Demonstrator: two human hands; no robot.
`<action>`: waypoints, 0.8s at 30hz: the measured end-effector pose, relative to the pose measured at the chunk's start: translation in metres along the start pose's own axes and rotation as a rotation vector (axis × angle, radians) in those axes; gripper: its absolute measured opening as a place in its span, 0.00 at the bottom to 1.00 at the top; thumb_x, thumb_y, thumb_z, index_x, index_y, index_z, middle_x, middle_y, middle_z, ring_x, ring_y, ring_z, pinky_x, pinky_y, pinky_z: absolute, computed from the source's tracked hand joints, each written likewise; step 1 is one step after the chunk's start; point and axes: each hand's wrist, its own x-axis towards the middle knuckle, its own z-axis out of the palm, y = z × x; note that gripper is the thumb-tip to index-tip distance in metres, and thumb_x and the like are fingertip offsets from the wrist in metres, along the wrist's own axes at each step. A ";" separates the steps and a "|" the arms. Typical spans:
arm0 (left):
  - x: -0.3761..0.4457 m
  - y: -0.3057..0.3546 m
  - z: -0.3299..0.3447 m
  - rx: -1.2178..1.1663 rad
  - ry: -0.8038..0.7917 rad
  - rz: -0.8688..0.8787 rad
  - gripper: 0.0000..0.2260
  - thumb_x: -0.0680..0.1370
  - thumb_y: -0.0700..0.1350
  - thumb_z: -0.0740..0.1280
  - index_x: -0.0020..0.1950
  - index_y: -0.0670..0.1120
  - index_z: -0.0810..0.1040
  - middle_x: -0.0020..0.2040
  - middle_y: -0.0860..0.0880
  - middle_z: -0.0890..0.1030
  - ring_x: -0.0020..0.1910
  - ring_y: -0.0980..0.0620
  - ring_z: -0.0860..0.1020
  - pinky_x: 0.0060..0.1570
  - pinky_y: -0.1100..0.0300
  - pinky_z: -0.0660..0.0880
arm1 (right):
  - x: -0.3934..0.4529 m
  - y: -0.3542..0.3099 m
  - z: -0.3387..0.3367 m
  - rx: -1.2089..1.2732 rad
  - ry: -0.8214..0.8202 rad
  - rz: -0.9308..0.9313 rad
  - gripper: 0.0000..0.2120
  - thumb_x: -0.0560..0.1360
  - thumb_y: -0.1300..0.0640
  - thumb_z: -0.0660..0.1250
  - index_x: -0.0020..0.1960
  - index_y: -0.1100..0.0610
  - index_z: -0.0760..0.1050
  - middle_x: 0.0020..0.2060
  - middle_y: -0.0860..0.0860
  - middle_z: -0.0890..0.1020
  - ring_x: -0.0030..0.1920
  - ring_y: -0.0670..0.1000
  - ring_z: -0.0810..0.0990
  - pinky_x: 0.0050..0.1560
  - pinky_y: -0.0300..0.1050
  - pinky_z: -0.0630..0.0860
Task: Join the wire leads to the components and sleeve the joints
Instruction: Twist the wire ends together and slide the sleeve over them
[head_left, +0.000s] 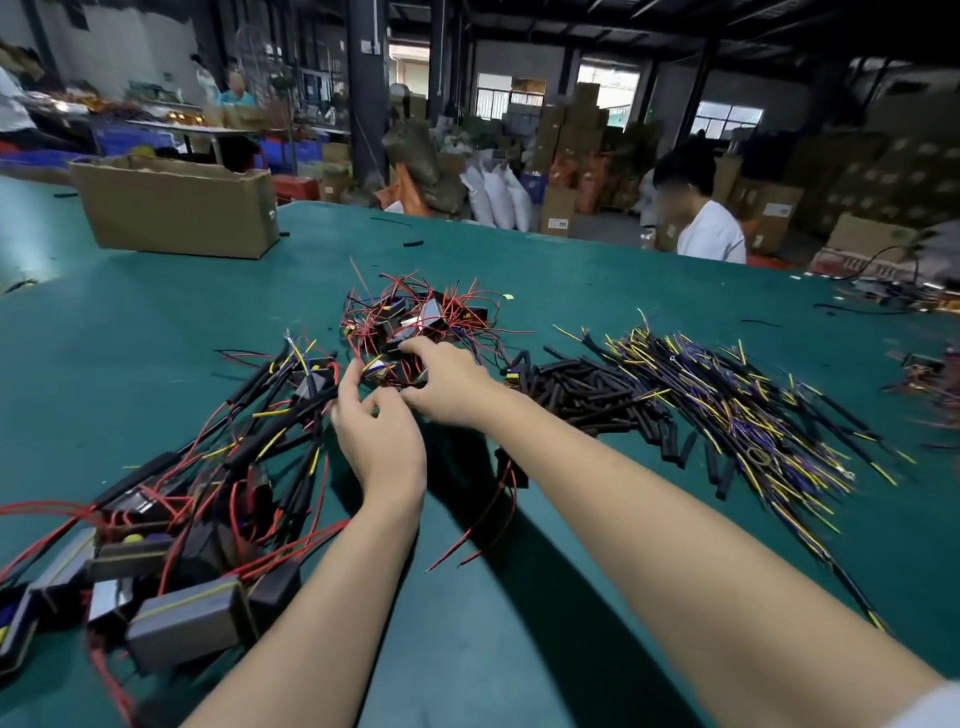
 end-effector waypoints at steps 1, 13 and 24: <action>0.000 0.000 0.000 0.002 0.007 0.012 0.20 0.77 0.38 0.58 0.68 0.50 0.71 0.62 0.34 0.75 0.60 0.36 0.74 0.64 0.43 0.69 | 0.003 0.000 0.004 -0.023 0.002 0.008 0.28 0.76 0.53 0.65 0.74 0.50 0.61 0.65 0.58 0.70 0.67 0.61 0.65 0.66 0.55 0.65; 0.000 0.003 0.004 -0.119 0.095 0.204 0.17 0.79 0.36 0.58 0.69 0.42 0.66 0.66 0.41 0.71 0.53 0.48 0.75 0.47 0.73 0.68 | 0.010 0.014 0.005 0.353 0.411 0.208 0.04 0.73 0.57 0.67 0.46 0.57 0.77 0.54 0.58 0.76 0.51 0.56 0.76 0.48 0.43 0.69; 0.004 0.002 0.001 -0.056 0.060 0.024 0.21 0.79 0.37 0.58 0.72 0.44 0.66 0.50 0.50 0.74 0.49 0.53 0.72 0.48 0.67 0.64 | -0.007 0.032 -0.010 1.065 0.419 0.314 0.09 0.76 0.59 0.67 0.37 0.55 0.75 0.36 0.51 0.78 0.32 0.56 0.77 0.38 0.46 0.75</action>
